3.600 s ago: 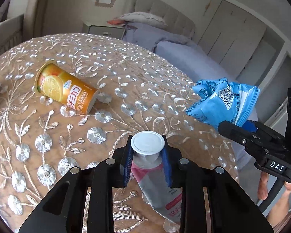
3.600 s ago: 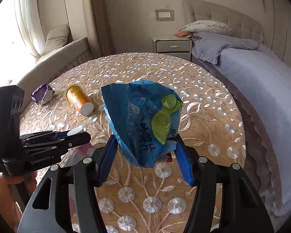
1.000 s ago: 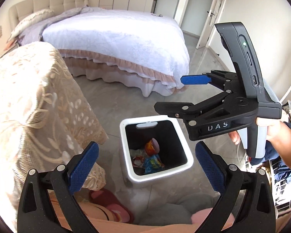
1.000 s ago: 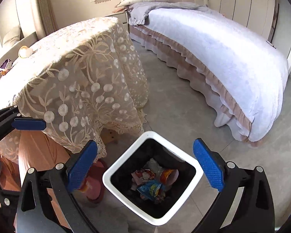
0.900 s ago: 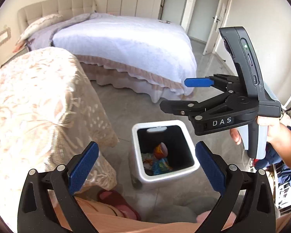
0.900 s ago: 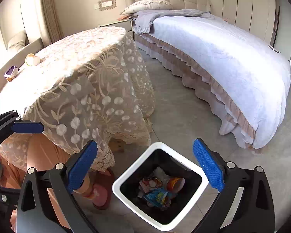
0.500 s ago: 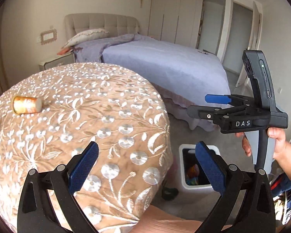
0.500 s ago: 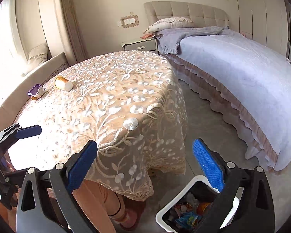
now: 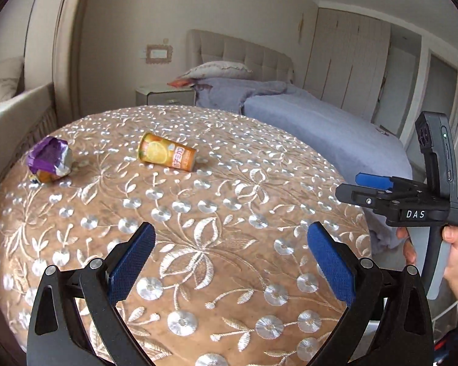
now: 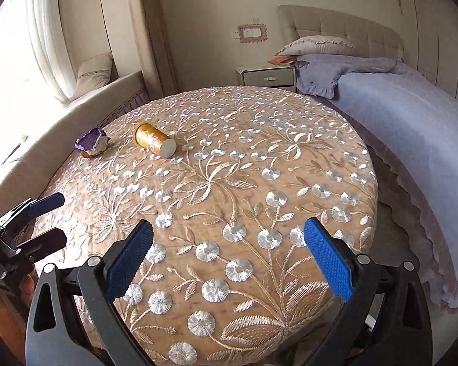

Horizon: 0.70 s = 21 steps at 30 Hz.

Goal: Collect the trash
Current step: 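Return both open tools from the bin to the table, then grasp the purple snack bag with left tool while right tool grasps the orange juice cup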

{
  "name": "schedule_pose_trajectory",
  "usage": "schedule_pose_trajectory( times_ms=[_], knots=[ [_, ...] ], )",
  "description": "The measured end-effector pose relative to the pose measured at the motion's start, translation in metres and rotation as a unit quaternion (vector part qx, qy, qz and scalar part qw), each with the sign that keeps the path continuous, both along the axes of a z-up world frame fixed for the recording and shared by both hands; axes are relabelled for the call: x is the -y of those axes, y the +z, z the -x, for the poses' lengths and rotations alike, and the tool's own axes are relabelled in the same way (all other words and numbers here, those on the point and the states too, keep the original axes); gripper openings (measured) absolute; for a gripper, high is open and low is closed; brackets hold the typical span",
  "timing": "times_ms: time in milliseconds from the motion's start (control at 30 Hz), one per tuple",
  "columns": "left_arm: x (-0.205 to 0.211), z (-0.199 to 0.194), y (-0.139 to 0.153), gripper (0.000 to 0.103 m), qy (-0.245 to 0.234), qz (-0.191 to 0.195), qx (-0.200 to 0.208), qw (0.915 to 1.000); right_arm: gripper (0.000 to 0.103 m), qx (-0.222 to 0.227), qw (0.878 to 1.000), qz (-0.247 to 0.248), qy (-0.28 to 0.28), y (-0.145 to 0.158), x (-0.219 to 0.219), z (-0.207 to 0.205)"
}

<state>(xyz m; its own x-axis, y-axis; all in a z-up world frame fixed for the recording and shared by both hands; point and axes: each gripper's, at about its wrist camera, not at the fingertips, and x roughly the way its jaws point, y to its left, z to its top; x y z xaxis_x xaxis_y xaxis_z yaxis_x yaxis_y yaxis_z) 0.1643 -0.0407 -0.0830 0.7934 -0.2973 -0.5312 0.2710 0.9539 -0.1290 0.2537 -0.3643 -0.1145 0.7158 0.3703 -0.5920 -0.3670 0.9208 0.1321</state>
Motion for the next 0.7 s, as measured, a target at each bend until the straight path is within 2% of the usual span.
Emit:
schedule_pose_trajectory(
  times_ms=[167, 367, 700],
  knots=[
    [-0.04, -0.014, -0.001, 0.098, 0.079, -0.027, 0.009, 0.9965, 0.098, -0.008, 0.999, 0.011, 0.03, -0.002, -0.041, -0.027],
    [-0.078, -0.035, 0.001, 0.098, 0.129, -0.048, 0.01, 0.9905, 0.098, -0.015, 0.997, 0.038, 0.066, -0.003, -0.086, -0.062],
    [-0.123, -0.069, 0.013, 0.098, 0.152, -0.047, 0.01, 0.9872, 0.098, -0.016, 0.993, 0.059, 0.102, -0.006, -0.136, -0.109]
  ],
)
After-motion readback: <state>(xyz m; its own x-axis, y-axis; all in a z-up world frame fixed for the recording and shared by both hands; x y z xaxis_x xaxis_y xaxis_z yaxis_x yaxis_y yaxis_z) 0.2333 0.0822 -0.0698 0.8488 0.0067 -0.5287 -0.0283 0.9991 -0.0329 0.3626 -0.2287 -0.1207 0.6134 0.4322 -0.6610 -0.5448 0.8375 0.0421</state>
